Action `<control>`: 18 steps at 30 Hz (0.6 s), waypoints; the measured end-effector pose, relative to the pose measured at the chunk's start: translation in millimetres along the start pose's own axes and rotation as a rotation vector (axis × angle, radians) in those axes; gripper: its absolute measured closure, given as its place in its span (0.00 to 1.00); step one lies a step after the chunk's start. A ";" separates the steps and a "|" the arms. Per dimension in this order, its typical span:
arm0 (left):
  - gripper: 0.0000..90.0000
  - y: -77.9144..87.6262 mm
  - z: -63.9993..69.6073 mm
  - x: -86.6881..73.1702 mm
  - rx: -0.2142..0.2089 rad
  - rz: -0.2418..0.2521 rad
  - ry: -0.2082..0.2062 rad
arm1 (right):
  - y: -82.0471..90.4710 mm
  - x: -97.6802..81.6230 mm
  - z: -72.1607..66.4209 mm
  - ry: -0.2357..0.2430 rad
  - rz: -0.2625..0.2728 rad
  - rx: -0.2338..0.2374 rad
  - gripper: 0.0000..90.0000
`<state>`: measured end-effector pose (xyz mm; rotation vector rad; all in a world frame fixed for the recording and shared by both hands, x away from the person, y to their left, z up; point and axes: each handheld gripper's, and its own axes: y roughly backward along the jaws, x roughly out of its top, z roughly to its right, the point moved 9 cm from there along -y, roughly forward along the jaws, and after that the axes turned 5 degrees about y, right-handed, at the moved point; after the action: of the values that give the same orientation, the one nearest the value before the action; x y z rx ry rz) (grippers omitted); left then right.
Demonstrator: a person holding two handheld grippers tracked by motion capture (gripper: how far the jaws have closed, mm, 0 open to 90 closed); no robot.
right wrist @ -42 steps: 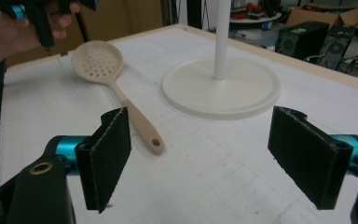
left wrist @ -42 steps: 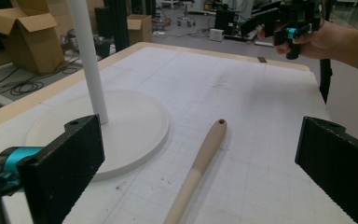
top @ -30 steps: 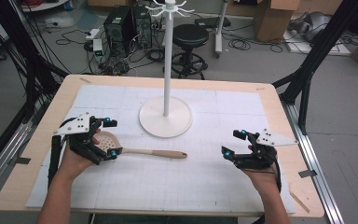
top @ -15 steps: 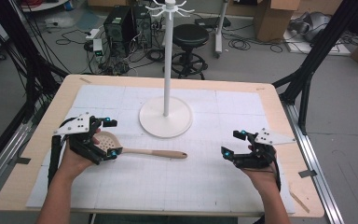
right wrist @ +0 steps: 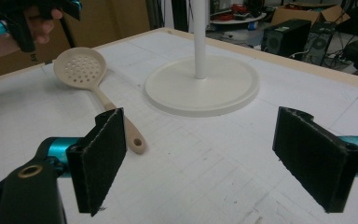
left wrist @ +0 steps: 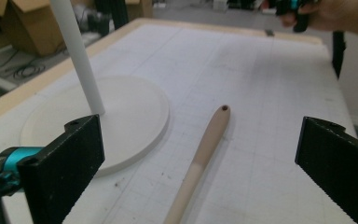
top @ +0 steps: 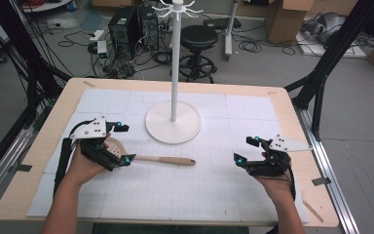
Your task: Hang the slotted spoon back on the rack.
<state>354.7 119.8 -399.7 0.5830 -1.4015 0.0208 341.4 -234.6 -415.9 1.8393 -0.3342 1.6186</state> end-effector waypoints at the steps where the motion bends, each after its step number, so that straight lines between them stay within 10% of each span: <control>1: 0.02 -4.8 -0.3 1.7 -0.001 -0.011 0.001 | 0.1 -0.1 0.8 0.000 0.000 -0.003 0.19; 18: 0.02 -88.8 9.6 -13.2 -0.078 -0.361 -0.076 | -4.2 -2.5 0.3 0.038 -0.030 -0.012 0.19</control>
<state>374.3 43.9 -444.5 0.7704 -1.3463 -0.3463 343.6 -232.2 -419.5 1.7937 -0.2979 1.6260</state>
